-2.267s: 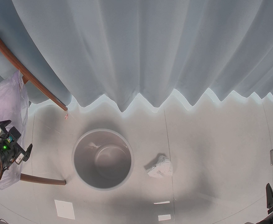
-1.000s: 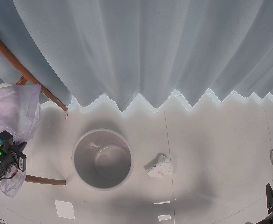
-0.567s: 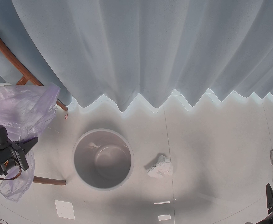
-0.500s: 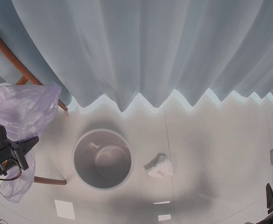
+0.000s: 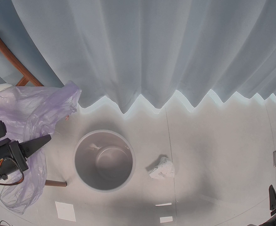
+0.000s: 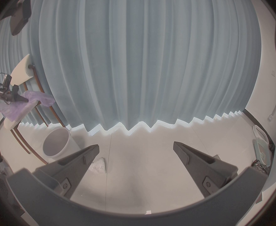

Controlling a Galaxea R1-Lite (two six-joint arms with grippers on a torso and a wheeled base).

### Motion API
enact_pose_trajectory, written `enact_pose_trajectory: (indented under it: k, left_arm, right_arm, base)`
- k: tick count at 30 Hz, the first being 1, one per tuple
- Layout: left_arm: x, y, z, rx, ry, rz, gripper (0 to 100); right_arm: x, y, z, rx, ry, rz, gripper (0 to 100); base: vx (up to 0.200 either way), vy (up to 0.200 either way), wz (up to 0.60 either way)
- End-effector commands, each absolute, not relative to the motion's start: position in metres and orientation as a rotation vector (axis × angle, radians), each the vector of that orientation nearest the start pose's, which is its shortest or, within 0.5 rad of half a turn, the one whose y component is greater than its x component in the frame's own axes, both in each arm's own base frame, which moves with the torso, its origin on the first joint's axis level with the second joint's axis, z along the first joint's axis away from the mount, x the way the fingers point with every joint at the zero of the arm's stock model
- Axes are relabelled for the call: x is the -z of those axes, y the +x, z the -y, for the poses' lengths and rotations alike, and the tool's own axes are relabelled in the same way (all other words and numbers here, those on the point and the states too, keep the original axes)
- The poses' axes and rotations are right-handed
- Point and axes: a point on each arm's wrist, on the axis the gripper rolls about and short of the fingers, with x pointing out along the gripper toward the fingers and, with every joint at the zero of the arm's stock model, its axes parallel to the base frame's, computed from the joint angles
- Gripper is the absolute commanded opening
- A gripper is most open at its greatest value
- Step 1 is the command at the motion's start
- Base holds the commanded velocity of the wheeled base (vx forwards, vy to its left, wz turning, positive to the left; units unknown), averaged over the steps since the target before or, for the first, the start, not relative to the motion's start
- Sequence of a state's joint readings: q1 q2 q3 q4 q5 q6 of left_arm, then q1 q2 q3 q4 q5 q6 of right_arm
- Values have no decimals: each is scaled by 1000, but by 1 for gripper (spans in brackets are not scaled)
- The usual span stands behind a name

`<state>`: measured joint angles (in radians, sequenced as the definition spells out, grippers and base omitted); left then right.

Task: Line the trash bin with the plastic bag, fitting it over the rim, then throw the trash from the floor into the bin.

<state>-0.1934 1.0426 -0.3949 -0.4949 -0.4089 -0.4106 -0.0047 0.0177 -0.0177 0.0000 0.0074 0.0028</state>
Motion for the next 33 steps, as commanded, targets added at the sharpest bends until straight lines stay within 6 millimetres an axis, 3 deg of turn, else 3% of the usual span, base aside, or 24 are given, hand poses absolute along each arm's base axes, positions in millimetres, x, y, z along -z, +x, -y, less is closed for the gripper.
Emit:
enact_pose_trajectory:
  k: [1, 5, 17, 33]
  left_arm:
    - [-226, 130, 52, 695, -517, -258, 0]
    - [-243, 127, 64, 781, -618, -269, 0]
    - [-259, 143, 81, 841, -636, -275, 0]
    - [-248, 164, 100, 855, -622, -350, 0]
  right_arm:
    - [-75, -23, 0, -3, 3, 0, 100]
    - [-75, -23, 0, -3, 3, 0, 100]
    - [-75, -23, 0, -2, 3, 0, 100]
    - [-75, -23, 0, -3, 3, 0, 100]
  base:
    - [0, 0, 0]
    - [0, 0, 0]
    - [0, 0, 0]
    - [0, 0, 0]
